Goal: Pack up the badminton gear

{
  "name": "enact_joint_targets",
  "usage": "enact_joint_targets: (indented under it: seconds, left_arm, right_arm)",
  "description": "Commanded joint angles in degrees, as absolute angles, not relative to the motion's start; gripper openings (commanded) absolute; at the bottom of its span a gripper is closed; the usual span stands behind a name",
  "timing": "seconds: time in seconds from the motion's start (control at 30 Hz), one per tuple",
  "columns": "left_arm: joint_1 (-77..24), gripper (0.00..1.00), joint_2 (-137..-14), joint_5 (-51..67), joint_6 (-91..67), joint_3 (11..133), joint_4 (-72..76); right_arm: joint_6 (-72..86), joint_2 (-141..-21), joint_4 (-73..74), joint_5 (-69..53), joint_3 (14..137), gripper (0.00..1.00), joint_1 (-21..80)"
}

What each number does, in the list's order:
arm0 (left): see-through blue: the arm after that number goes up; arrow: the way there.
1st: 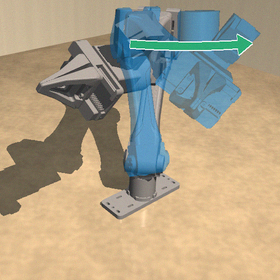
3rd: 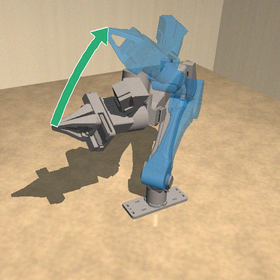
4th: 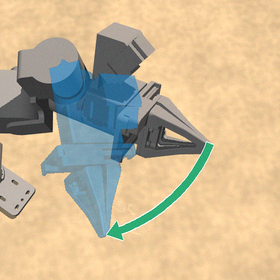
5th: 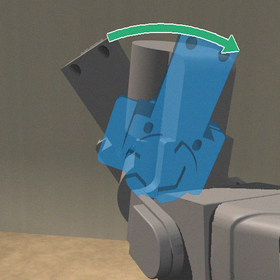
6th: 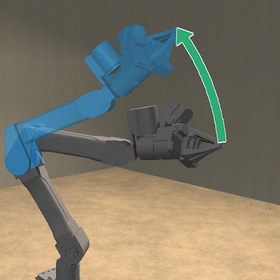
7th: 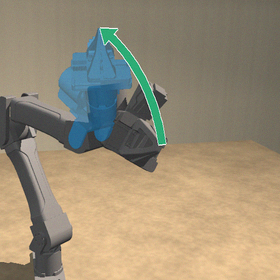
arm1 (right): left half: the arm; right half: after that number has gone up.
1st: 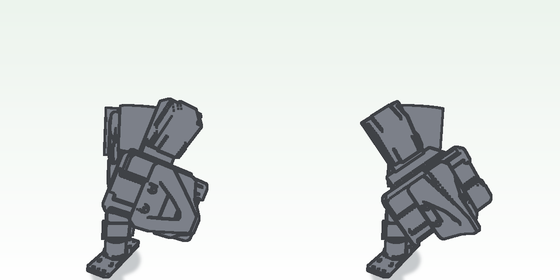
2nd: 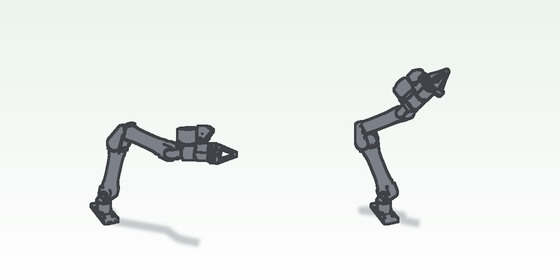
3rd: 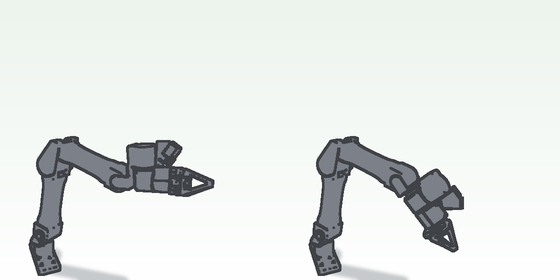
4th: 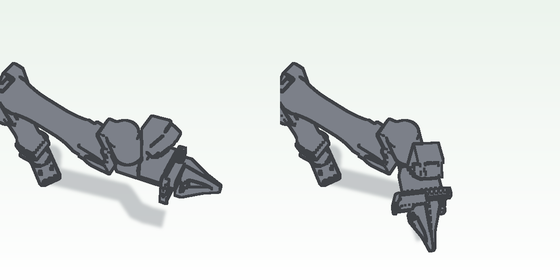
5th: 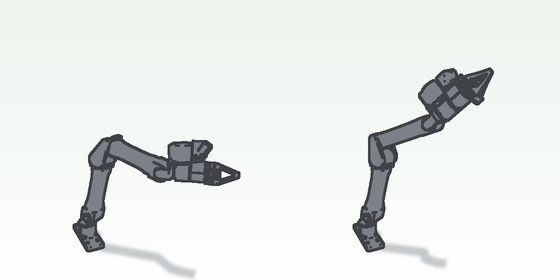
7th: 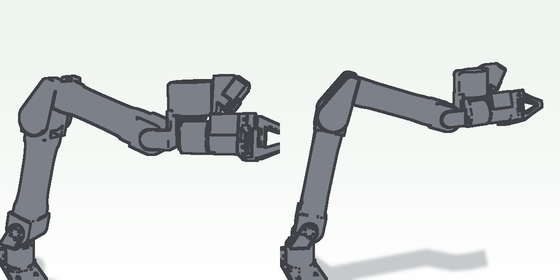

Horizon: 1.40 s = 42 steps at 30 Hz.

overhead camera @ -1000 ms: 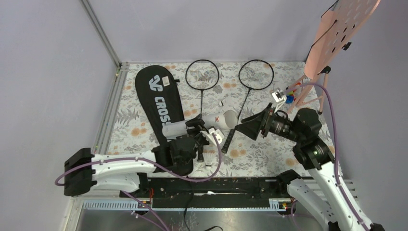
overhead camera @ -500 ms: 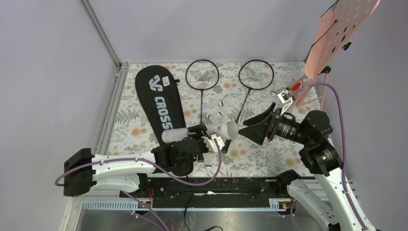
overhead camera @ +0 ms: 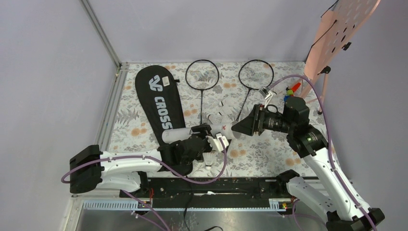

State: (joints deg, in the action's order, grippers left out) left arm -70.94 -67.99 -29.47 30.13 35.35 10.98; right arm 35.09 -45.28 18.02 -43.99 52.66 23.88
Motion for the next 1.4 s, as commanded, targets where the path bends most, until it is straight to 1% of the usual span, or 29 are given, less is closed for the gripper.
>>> enact_joint_targets:
  seconds: [0.0,0.1,0.23,0.3,0.33,0.4,0.53,0.57,0.6,0.63,0.77,0.9,1.03,1.17,1.23,1.3,1.37]
  left_arm:
    - [-70.27,0.53,-68.85,-27.30,27.11,37.20,14.94]
    - [-70.16,0.53,-69.23,-26.34,26.50,37.06,15.85]
    - [-69.97,0.53,-69.56,-26.34,26.15,36.53,16.84]
    - [-69.88,0.53,-69.76,-25.89,25.86,36.40,17.23]
    - [-69.81,0.53,-69.90,-25.77,25.72,36.37,17.53]
    - [-69.70,0.53,-70.29,-25.65,25.56,36.38,17.99]
    - [-69.45,0.53,-70.97,-25.83,25.20,36.49,18.11]
    - [-69.36,0.53,-71.10,-25.71,25.06,36.42,18.11]
    - [-69.28,0.53,-71.10,-25.42,25.05,36.33,18.04]
    - [-69.26,0.53,-71.10,-25.23,25.05,36.19,18.06]
    - [-67.95,0.53,-70.26,-24.98,24.00,34.23,19.78]
    - [-65.40,0.53,-68.07,-21.17,22.54,32.26,20.72]
    - [-63.68,0.53,-66.10,-18.83,21.48,30.24,22.19]
    - [-62.77,0.53,-63.87,-18.59,20.40,28.30,24.52]
    - [-62.67,0.53,-61.94,-20.15,18.59,27.66,26.00]
    - [-62.67,0.53,-59.79,-23.43,16.85,26.82,27.62]
    - [-62.53,0.53,-57.57,-26.43,14.87,26.01,28.79]
  right_arm:
    - [33.23,-46.86,19.85,-43.71,53.66,0.56,25.08]
    - [31.65,-47.54,22.29,-42.05,53.97,0.52,25.27]
    - [29.70,-47.92,25.88,-38.49,54.00,0.51,25.41]
    - [29.51,-48.35,26.06,-38.97,53.86,0.48,25.48]
    - [29.53,-48.70,25.86,-39.53,53.79,0.44,25.55]
    - [29.95,-49.20,24.55,-40.61,53.39,0.40,25.94]
    - [30.09,-49.47,23.42,-41.55,53.48,0.26,26.19]
    - [29.95,-49.38,23.45,-41.35,53.64,0.21,26.19]
    - [29.73,-49.18,23.51,-40.98,53.90,0.13,26.19]
    - [29.41,-48.93,23.98,-40.17,54.24,0.01,26.19]
    - [26.43,-46.54,29.23,-37.60,57.76,0.00,26.19]
    - [24.62,-41.86,34.06,-36.59,60.52,0.00,26.19]
    - [23.57,-37.91,39.08,-31.70,61.75,0.00,26.19]
    - [23.25,-36.19,42.99,-23.33,60.83,0.00,26.19]
    - [23.62,-36.93,45.14,-17.19,59.12,0.00,26.19]
    - [24.91,-38.98,46.32,-9.96,55.39,0.00,26.19]
    - [27.21,-42.30,44.41,-3.40,50.80,0.00,26.22]
